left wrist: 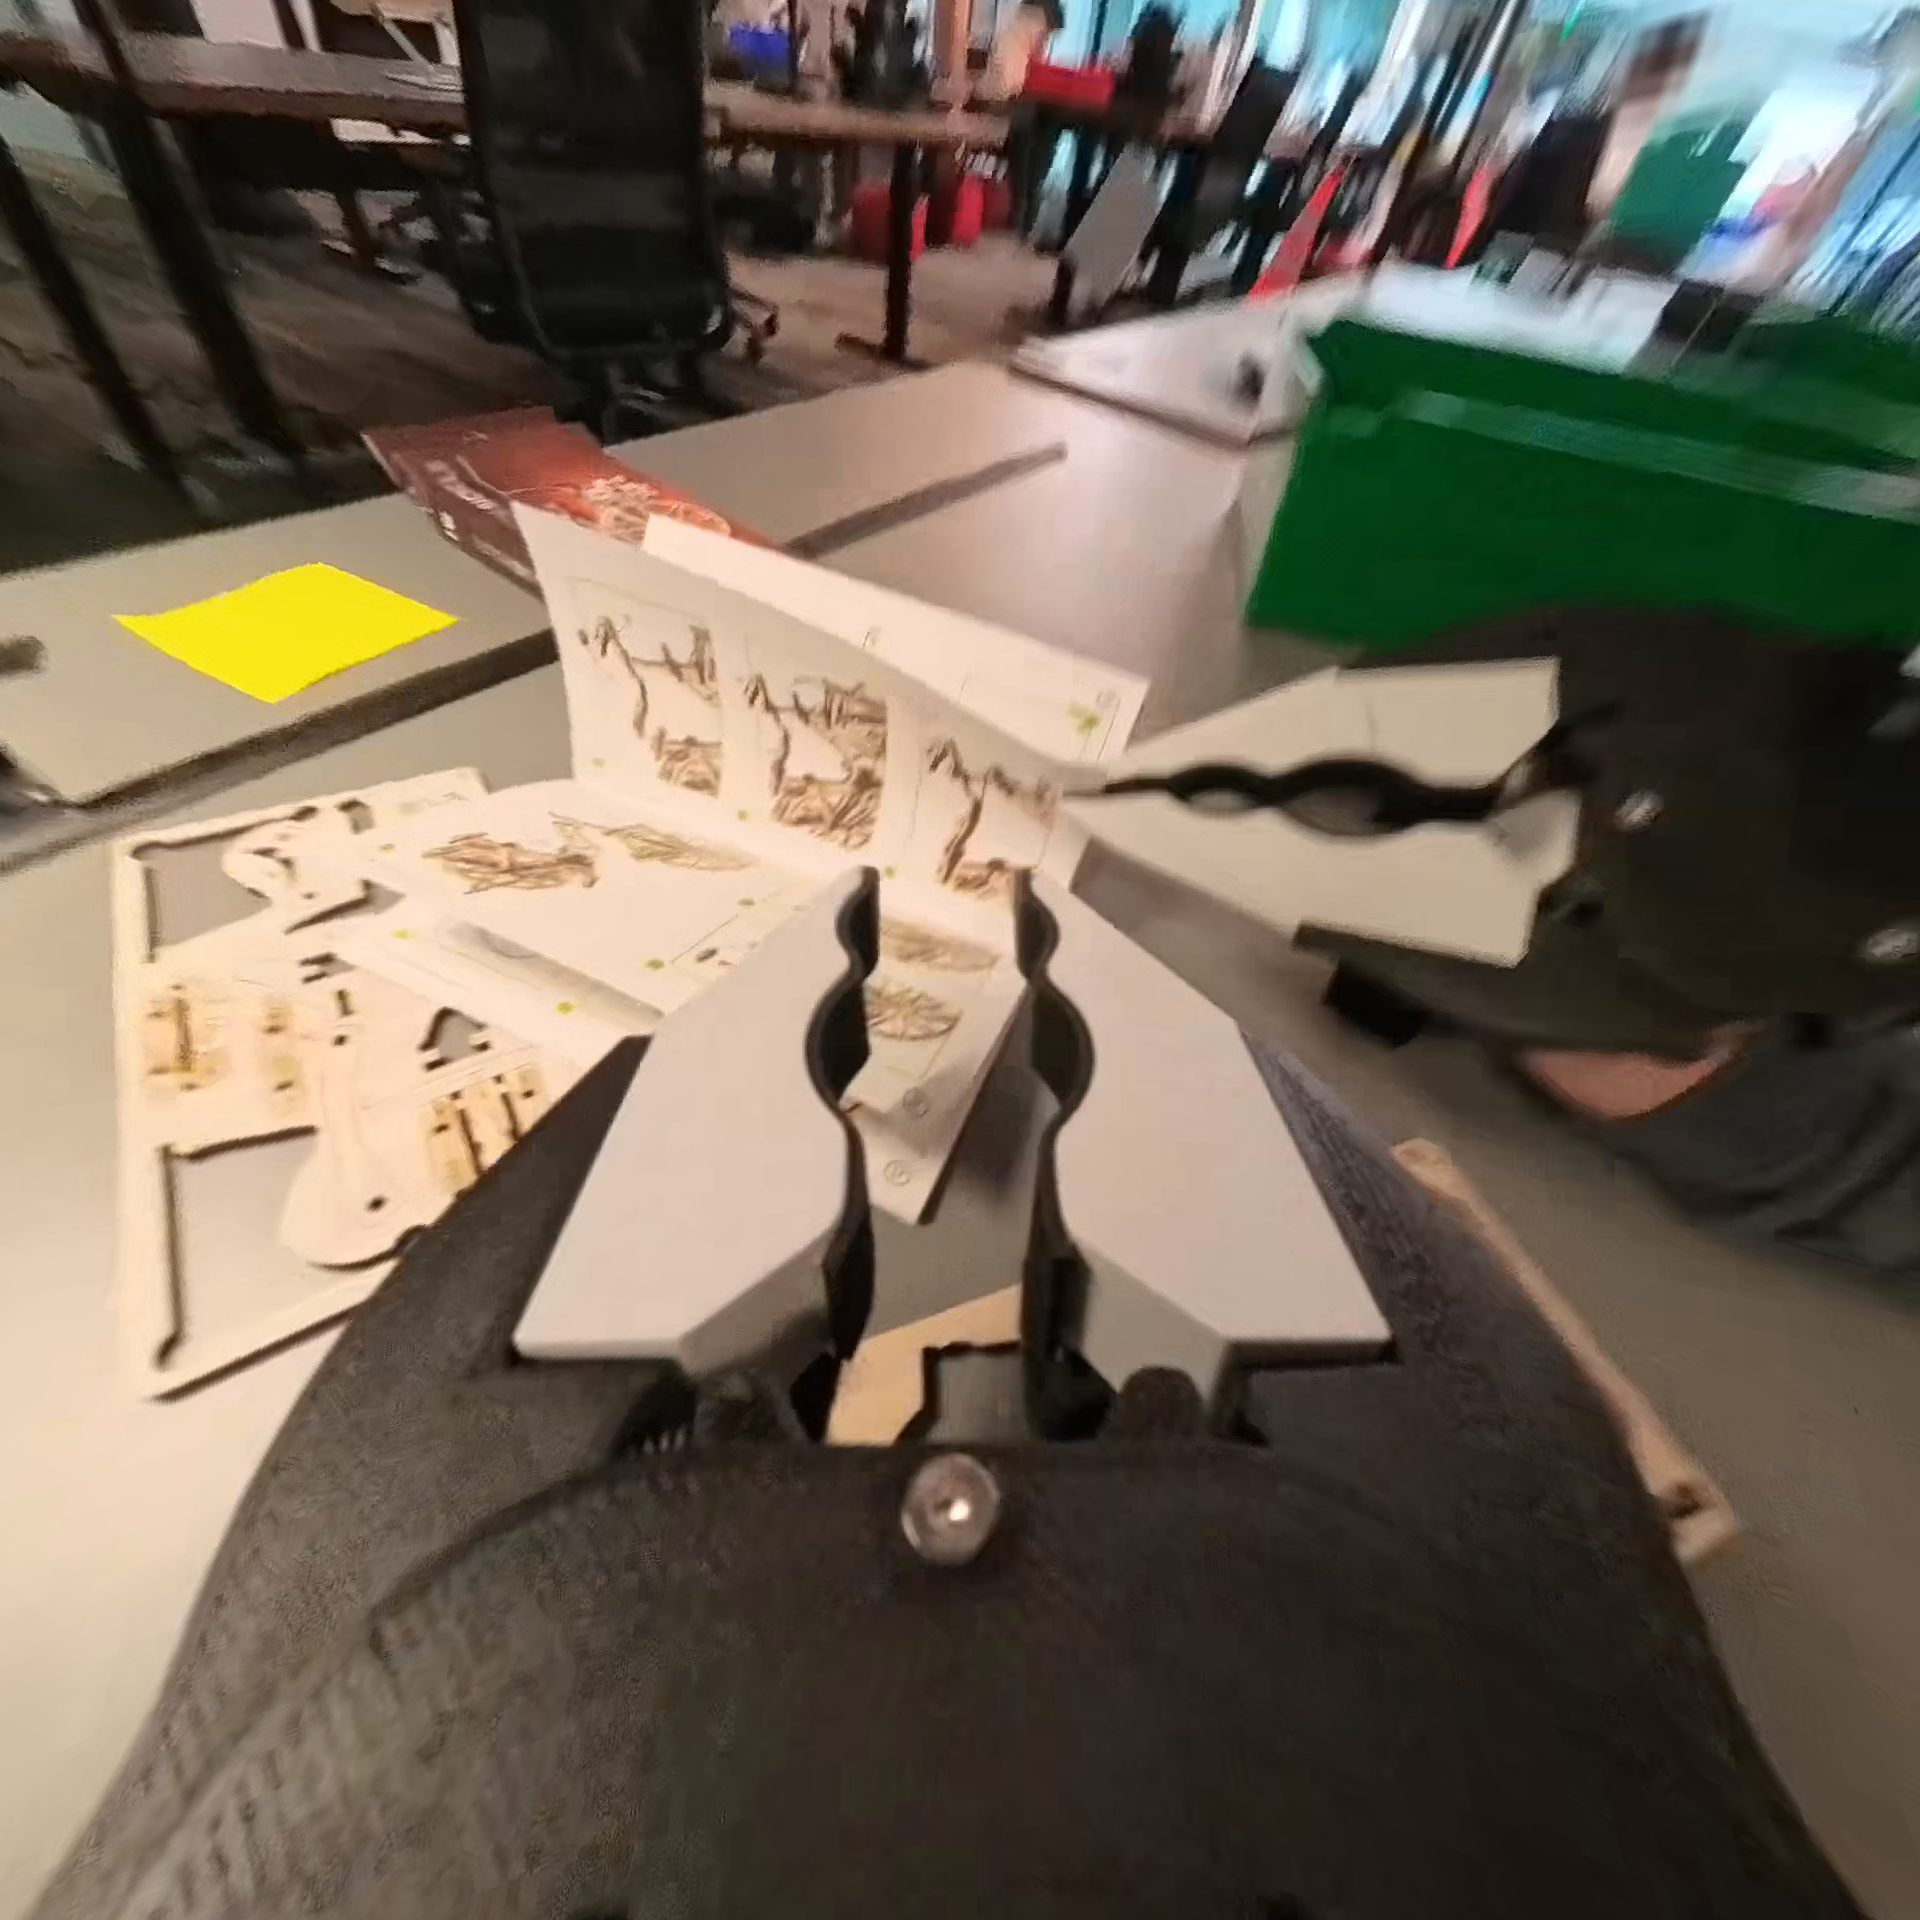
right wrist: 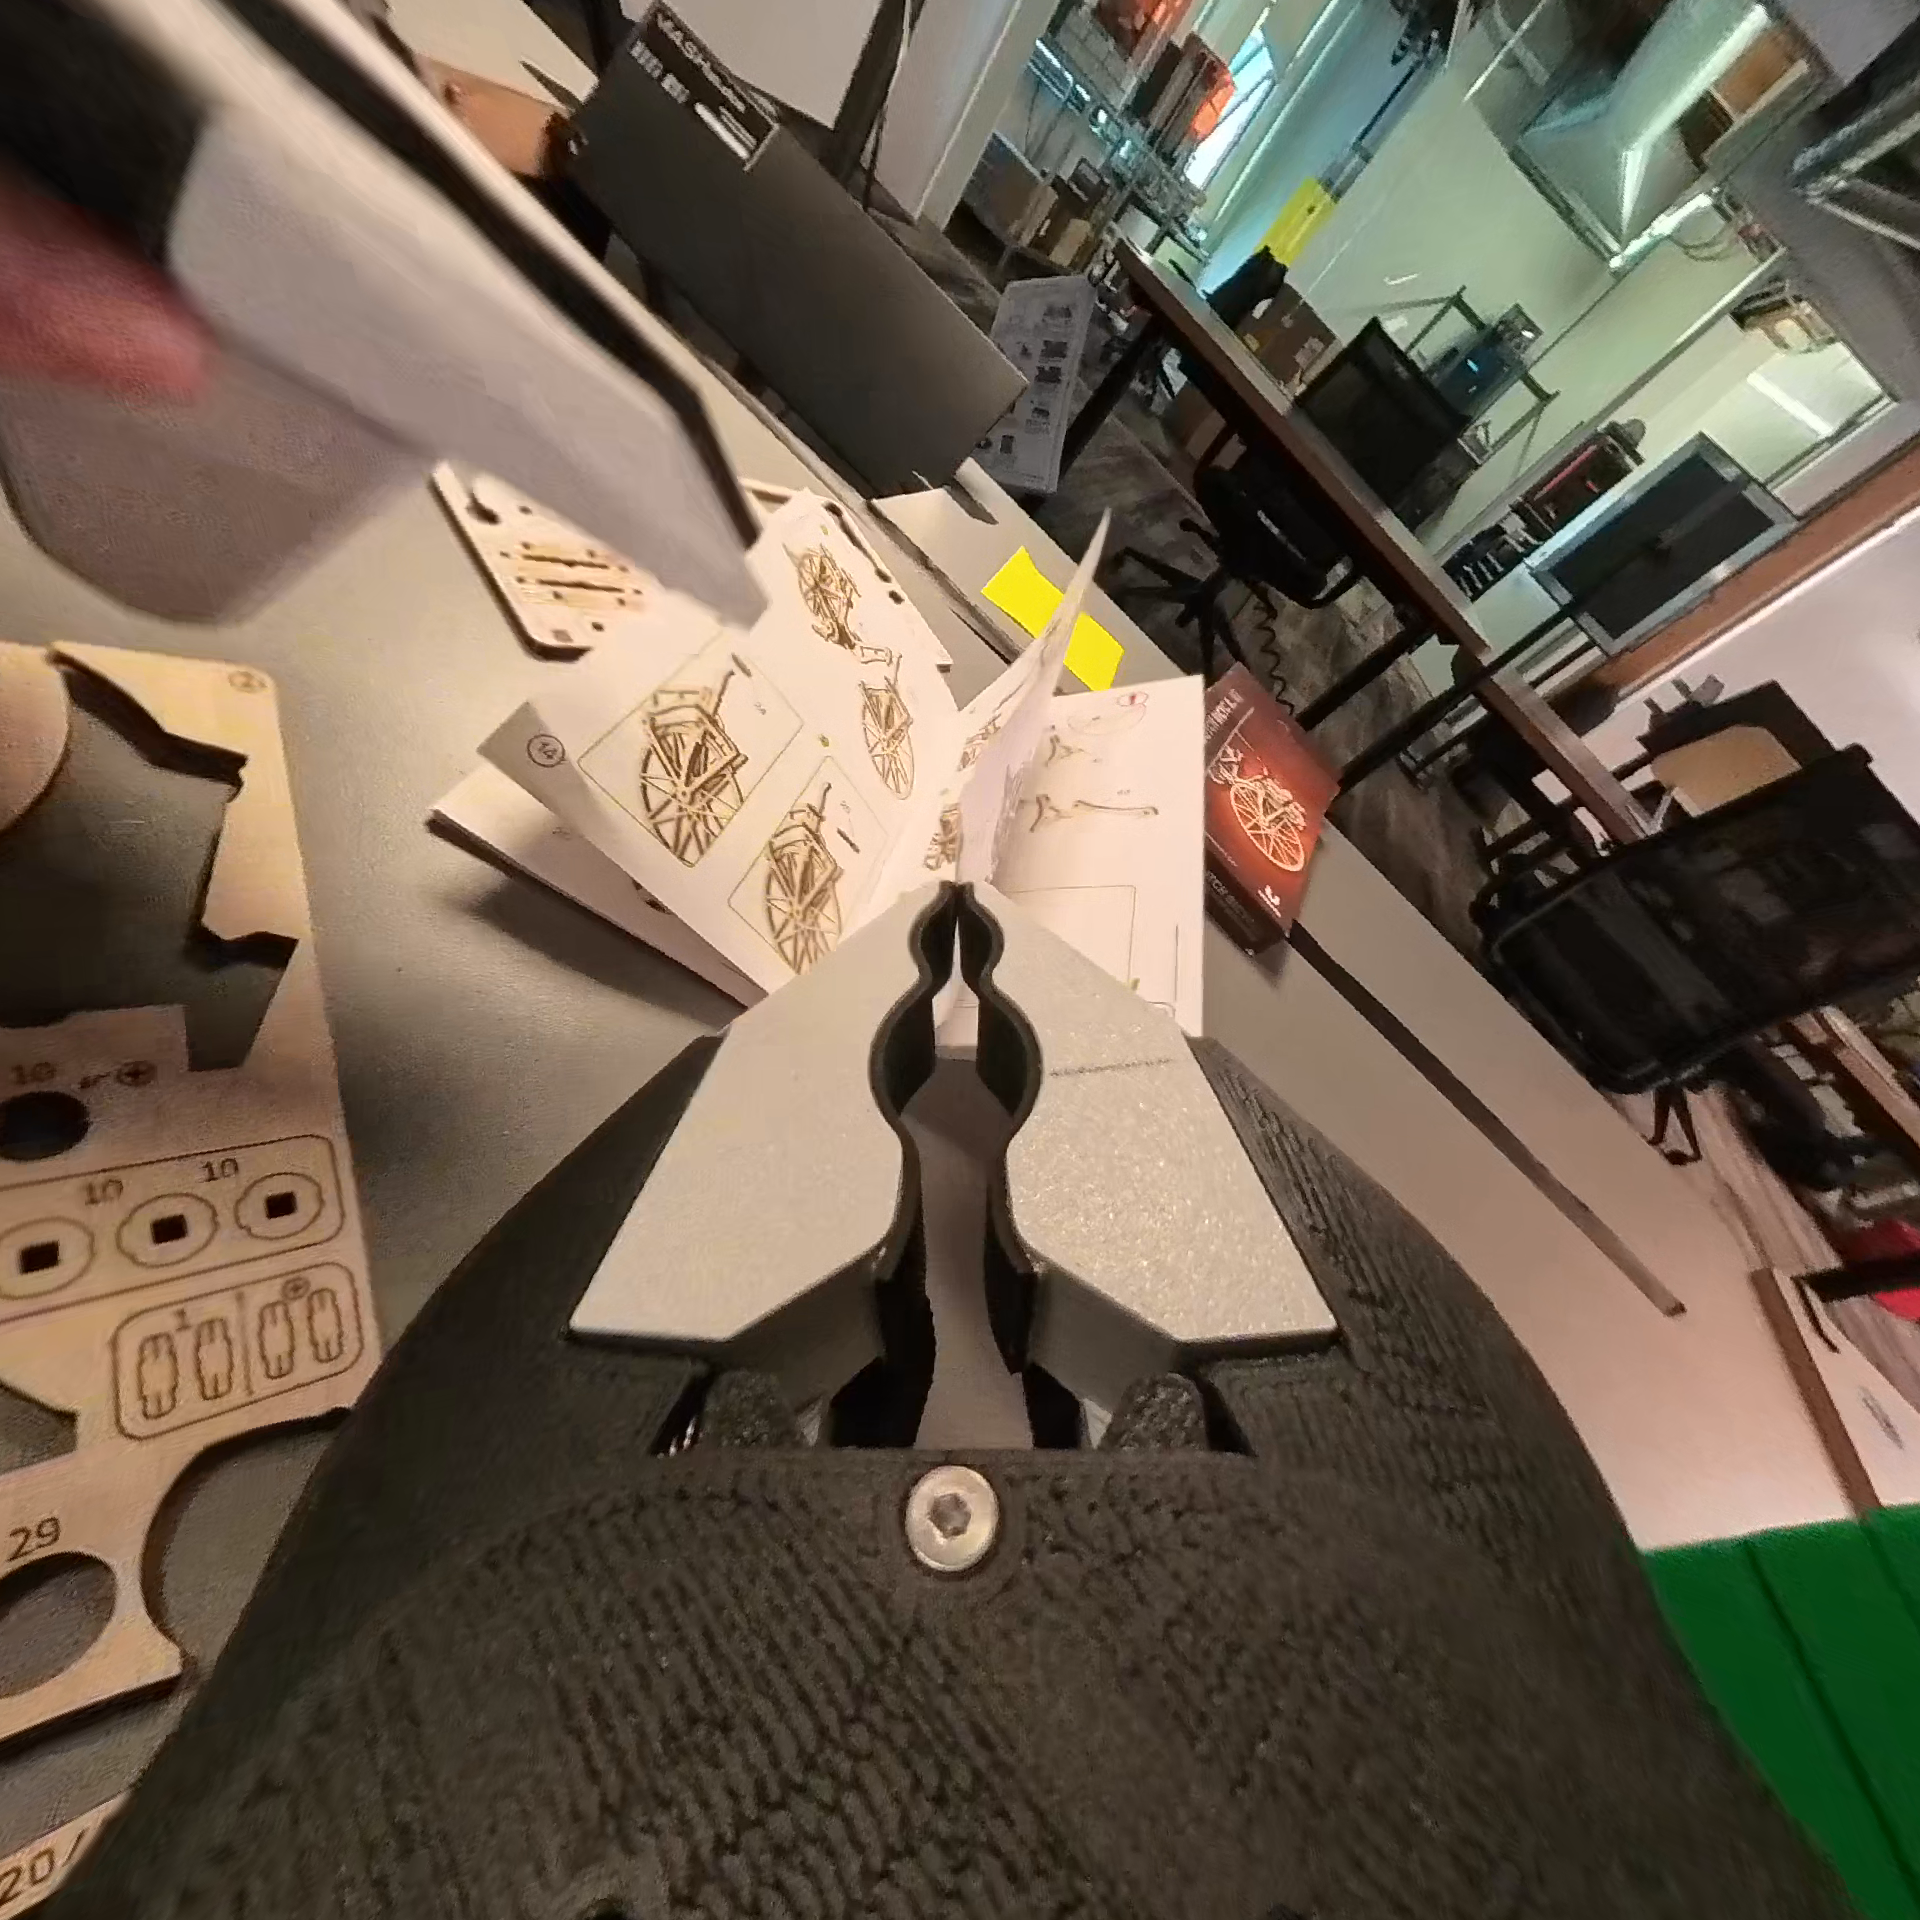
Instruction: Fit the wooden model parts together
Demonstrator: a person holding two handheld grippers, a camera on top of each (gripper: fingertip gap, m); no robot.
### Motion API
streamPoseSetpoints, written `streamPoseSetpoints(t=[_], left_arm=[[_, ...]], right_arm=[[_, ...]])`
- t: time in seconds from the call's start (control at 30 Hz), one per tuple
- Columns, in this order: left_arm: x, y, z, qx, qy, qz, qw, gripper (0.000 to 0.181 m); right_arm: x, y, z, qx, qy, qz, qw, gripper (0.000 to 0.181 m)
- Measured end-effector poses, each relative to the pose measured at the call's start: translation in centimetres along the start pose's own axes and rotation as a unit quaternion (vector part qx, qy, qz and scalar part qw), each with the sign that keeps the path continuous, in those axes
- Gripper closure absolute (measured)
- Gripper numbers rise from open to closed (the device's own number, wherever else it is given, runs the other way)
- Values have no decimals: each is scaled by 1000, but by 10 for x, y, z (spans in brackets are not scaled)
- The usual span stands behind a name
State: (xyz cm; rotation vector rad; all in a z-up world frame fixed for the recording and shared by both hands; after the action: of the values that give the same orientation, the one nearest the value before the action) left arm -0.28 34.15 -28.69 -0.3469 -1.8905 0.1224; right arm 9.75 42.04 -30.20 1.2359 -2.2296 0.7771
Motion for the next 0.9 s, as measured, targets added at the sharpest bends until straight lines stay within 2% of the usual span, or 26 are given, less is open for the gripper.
streamPoseSetpoints(t=[0.13, 0.23, 0.4, 0.57, 0.77, 0.9], left_arm=[[14, -7, 3, -102, -151, -43, 982, 154], [13, -7, 7, -160, -240, -57, 956, 173], [2, 0, 16, -193, -339, -39, 920, 169], [-5, 4, 20, -213, -381, -28, 899, 159], [-4, 4, 16, -241, -370, -26, 897, 160], [1, 1, 11, -253, -331, -41, 908, 162]], right_arm=[[3, 0, 4, 10, -18, -12, 1000, 181], [7, -2, 7, 13, -34, -28, 999, 181], [14, -5, 14, 29, -63, -54, 996, 180], [15, -6, 17, 36, -68, -60, 995, 173], [14, -5, 15, 42, -46, -63, 996, 167], [10, -3, 12, 38, -28, -51, 998, 158]])
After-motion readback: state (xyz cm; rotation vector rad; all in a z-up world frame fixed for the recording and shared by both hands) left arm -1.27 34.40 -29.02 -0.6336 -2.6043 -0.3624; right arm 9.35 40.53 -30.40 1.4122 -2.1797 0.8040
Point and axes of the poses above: each gripper's, where its closed fingertips meet, y out along the fingers, x out of its top, z = x × y across the jaws, the point moved 7 cm from there along -y, back along the fingers, and after that the axes turned 13 degrees about -y, right-handed, at the moved point
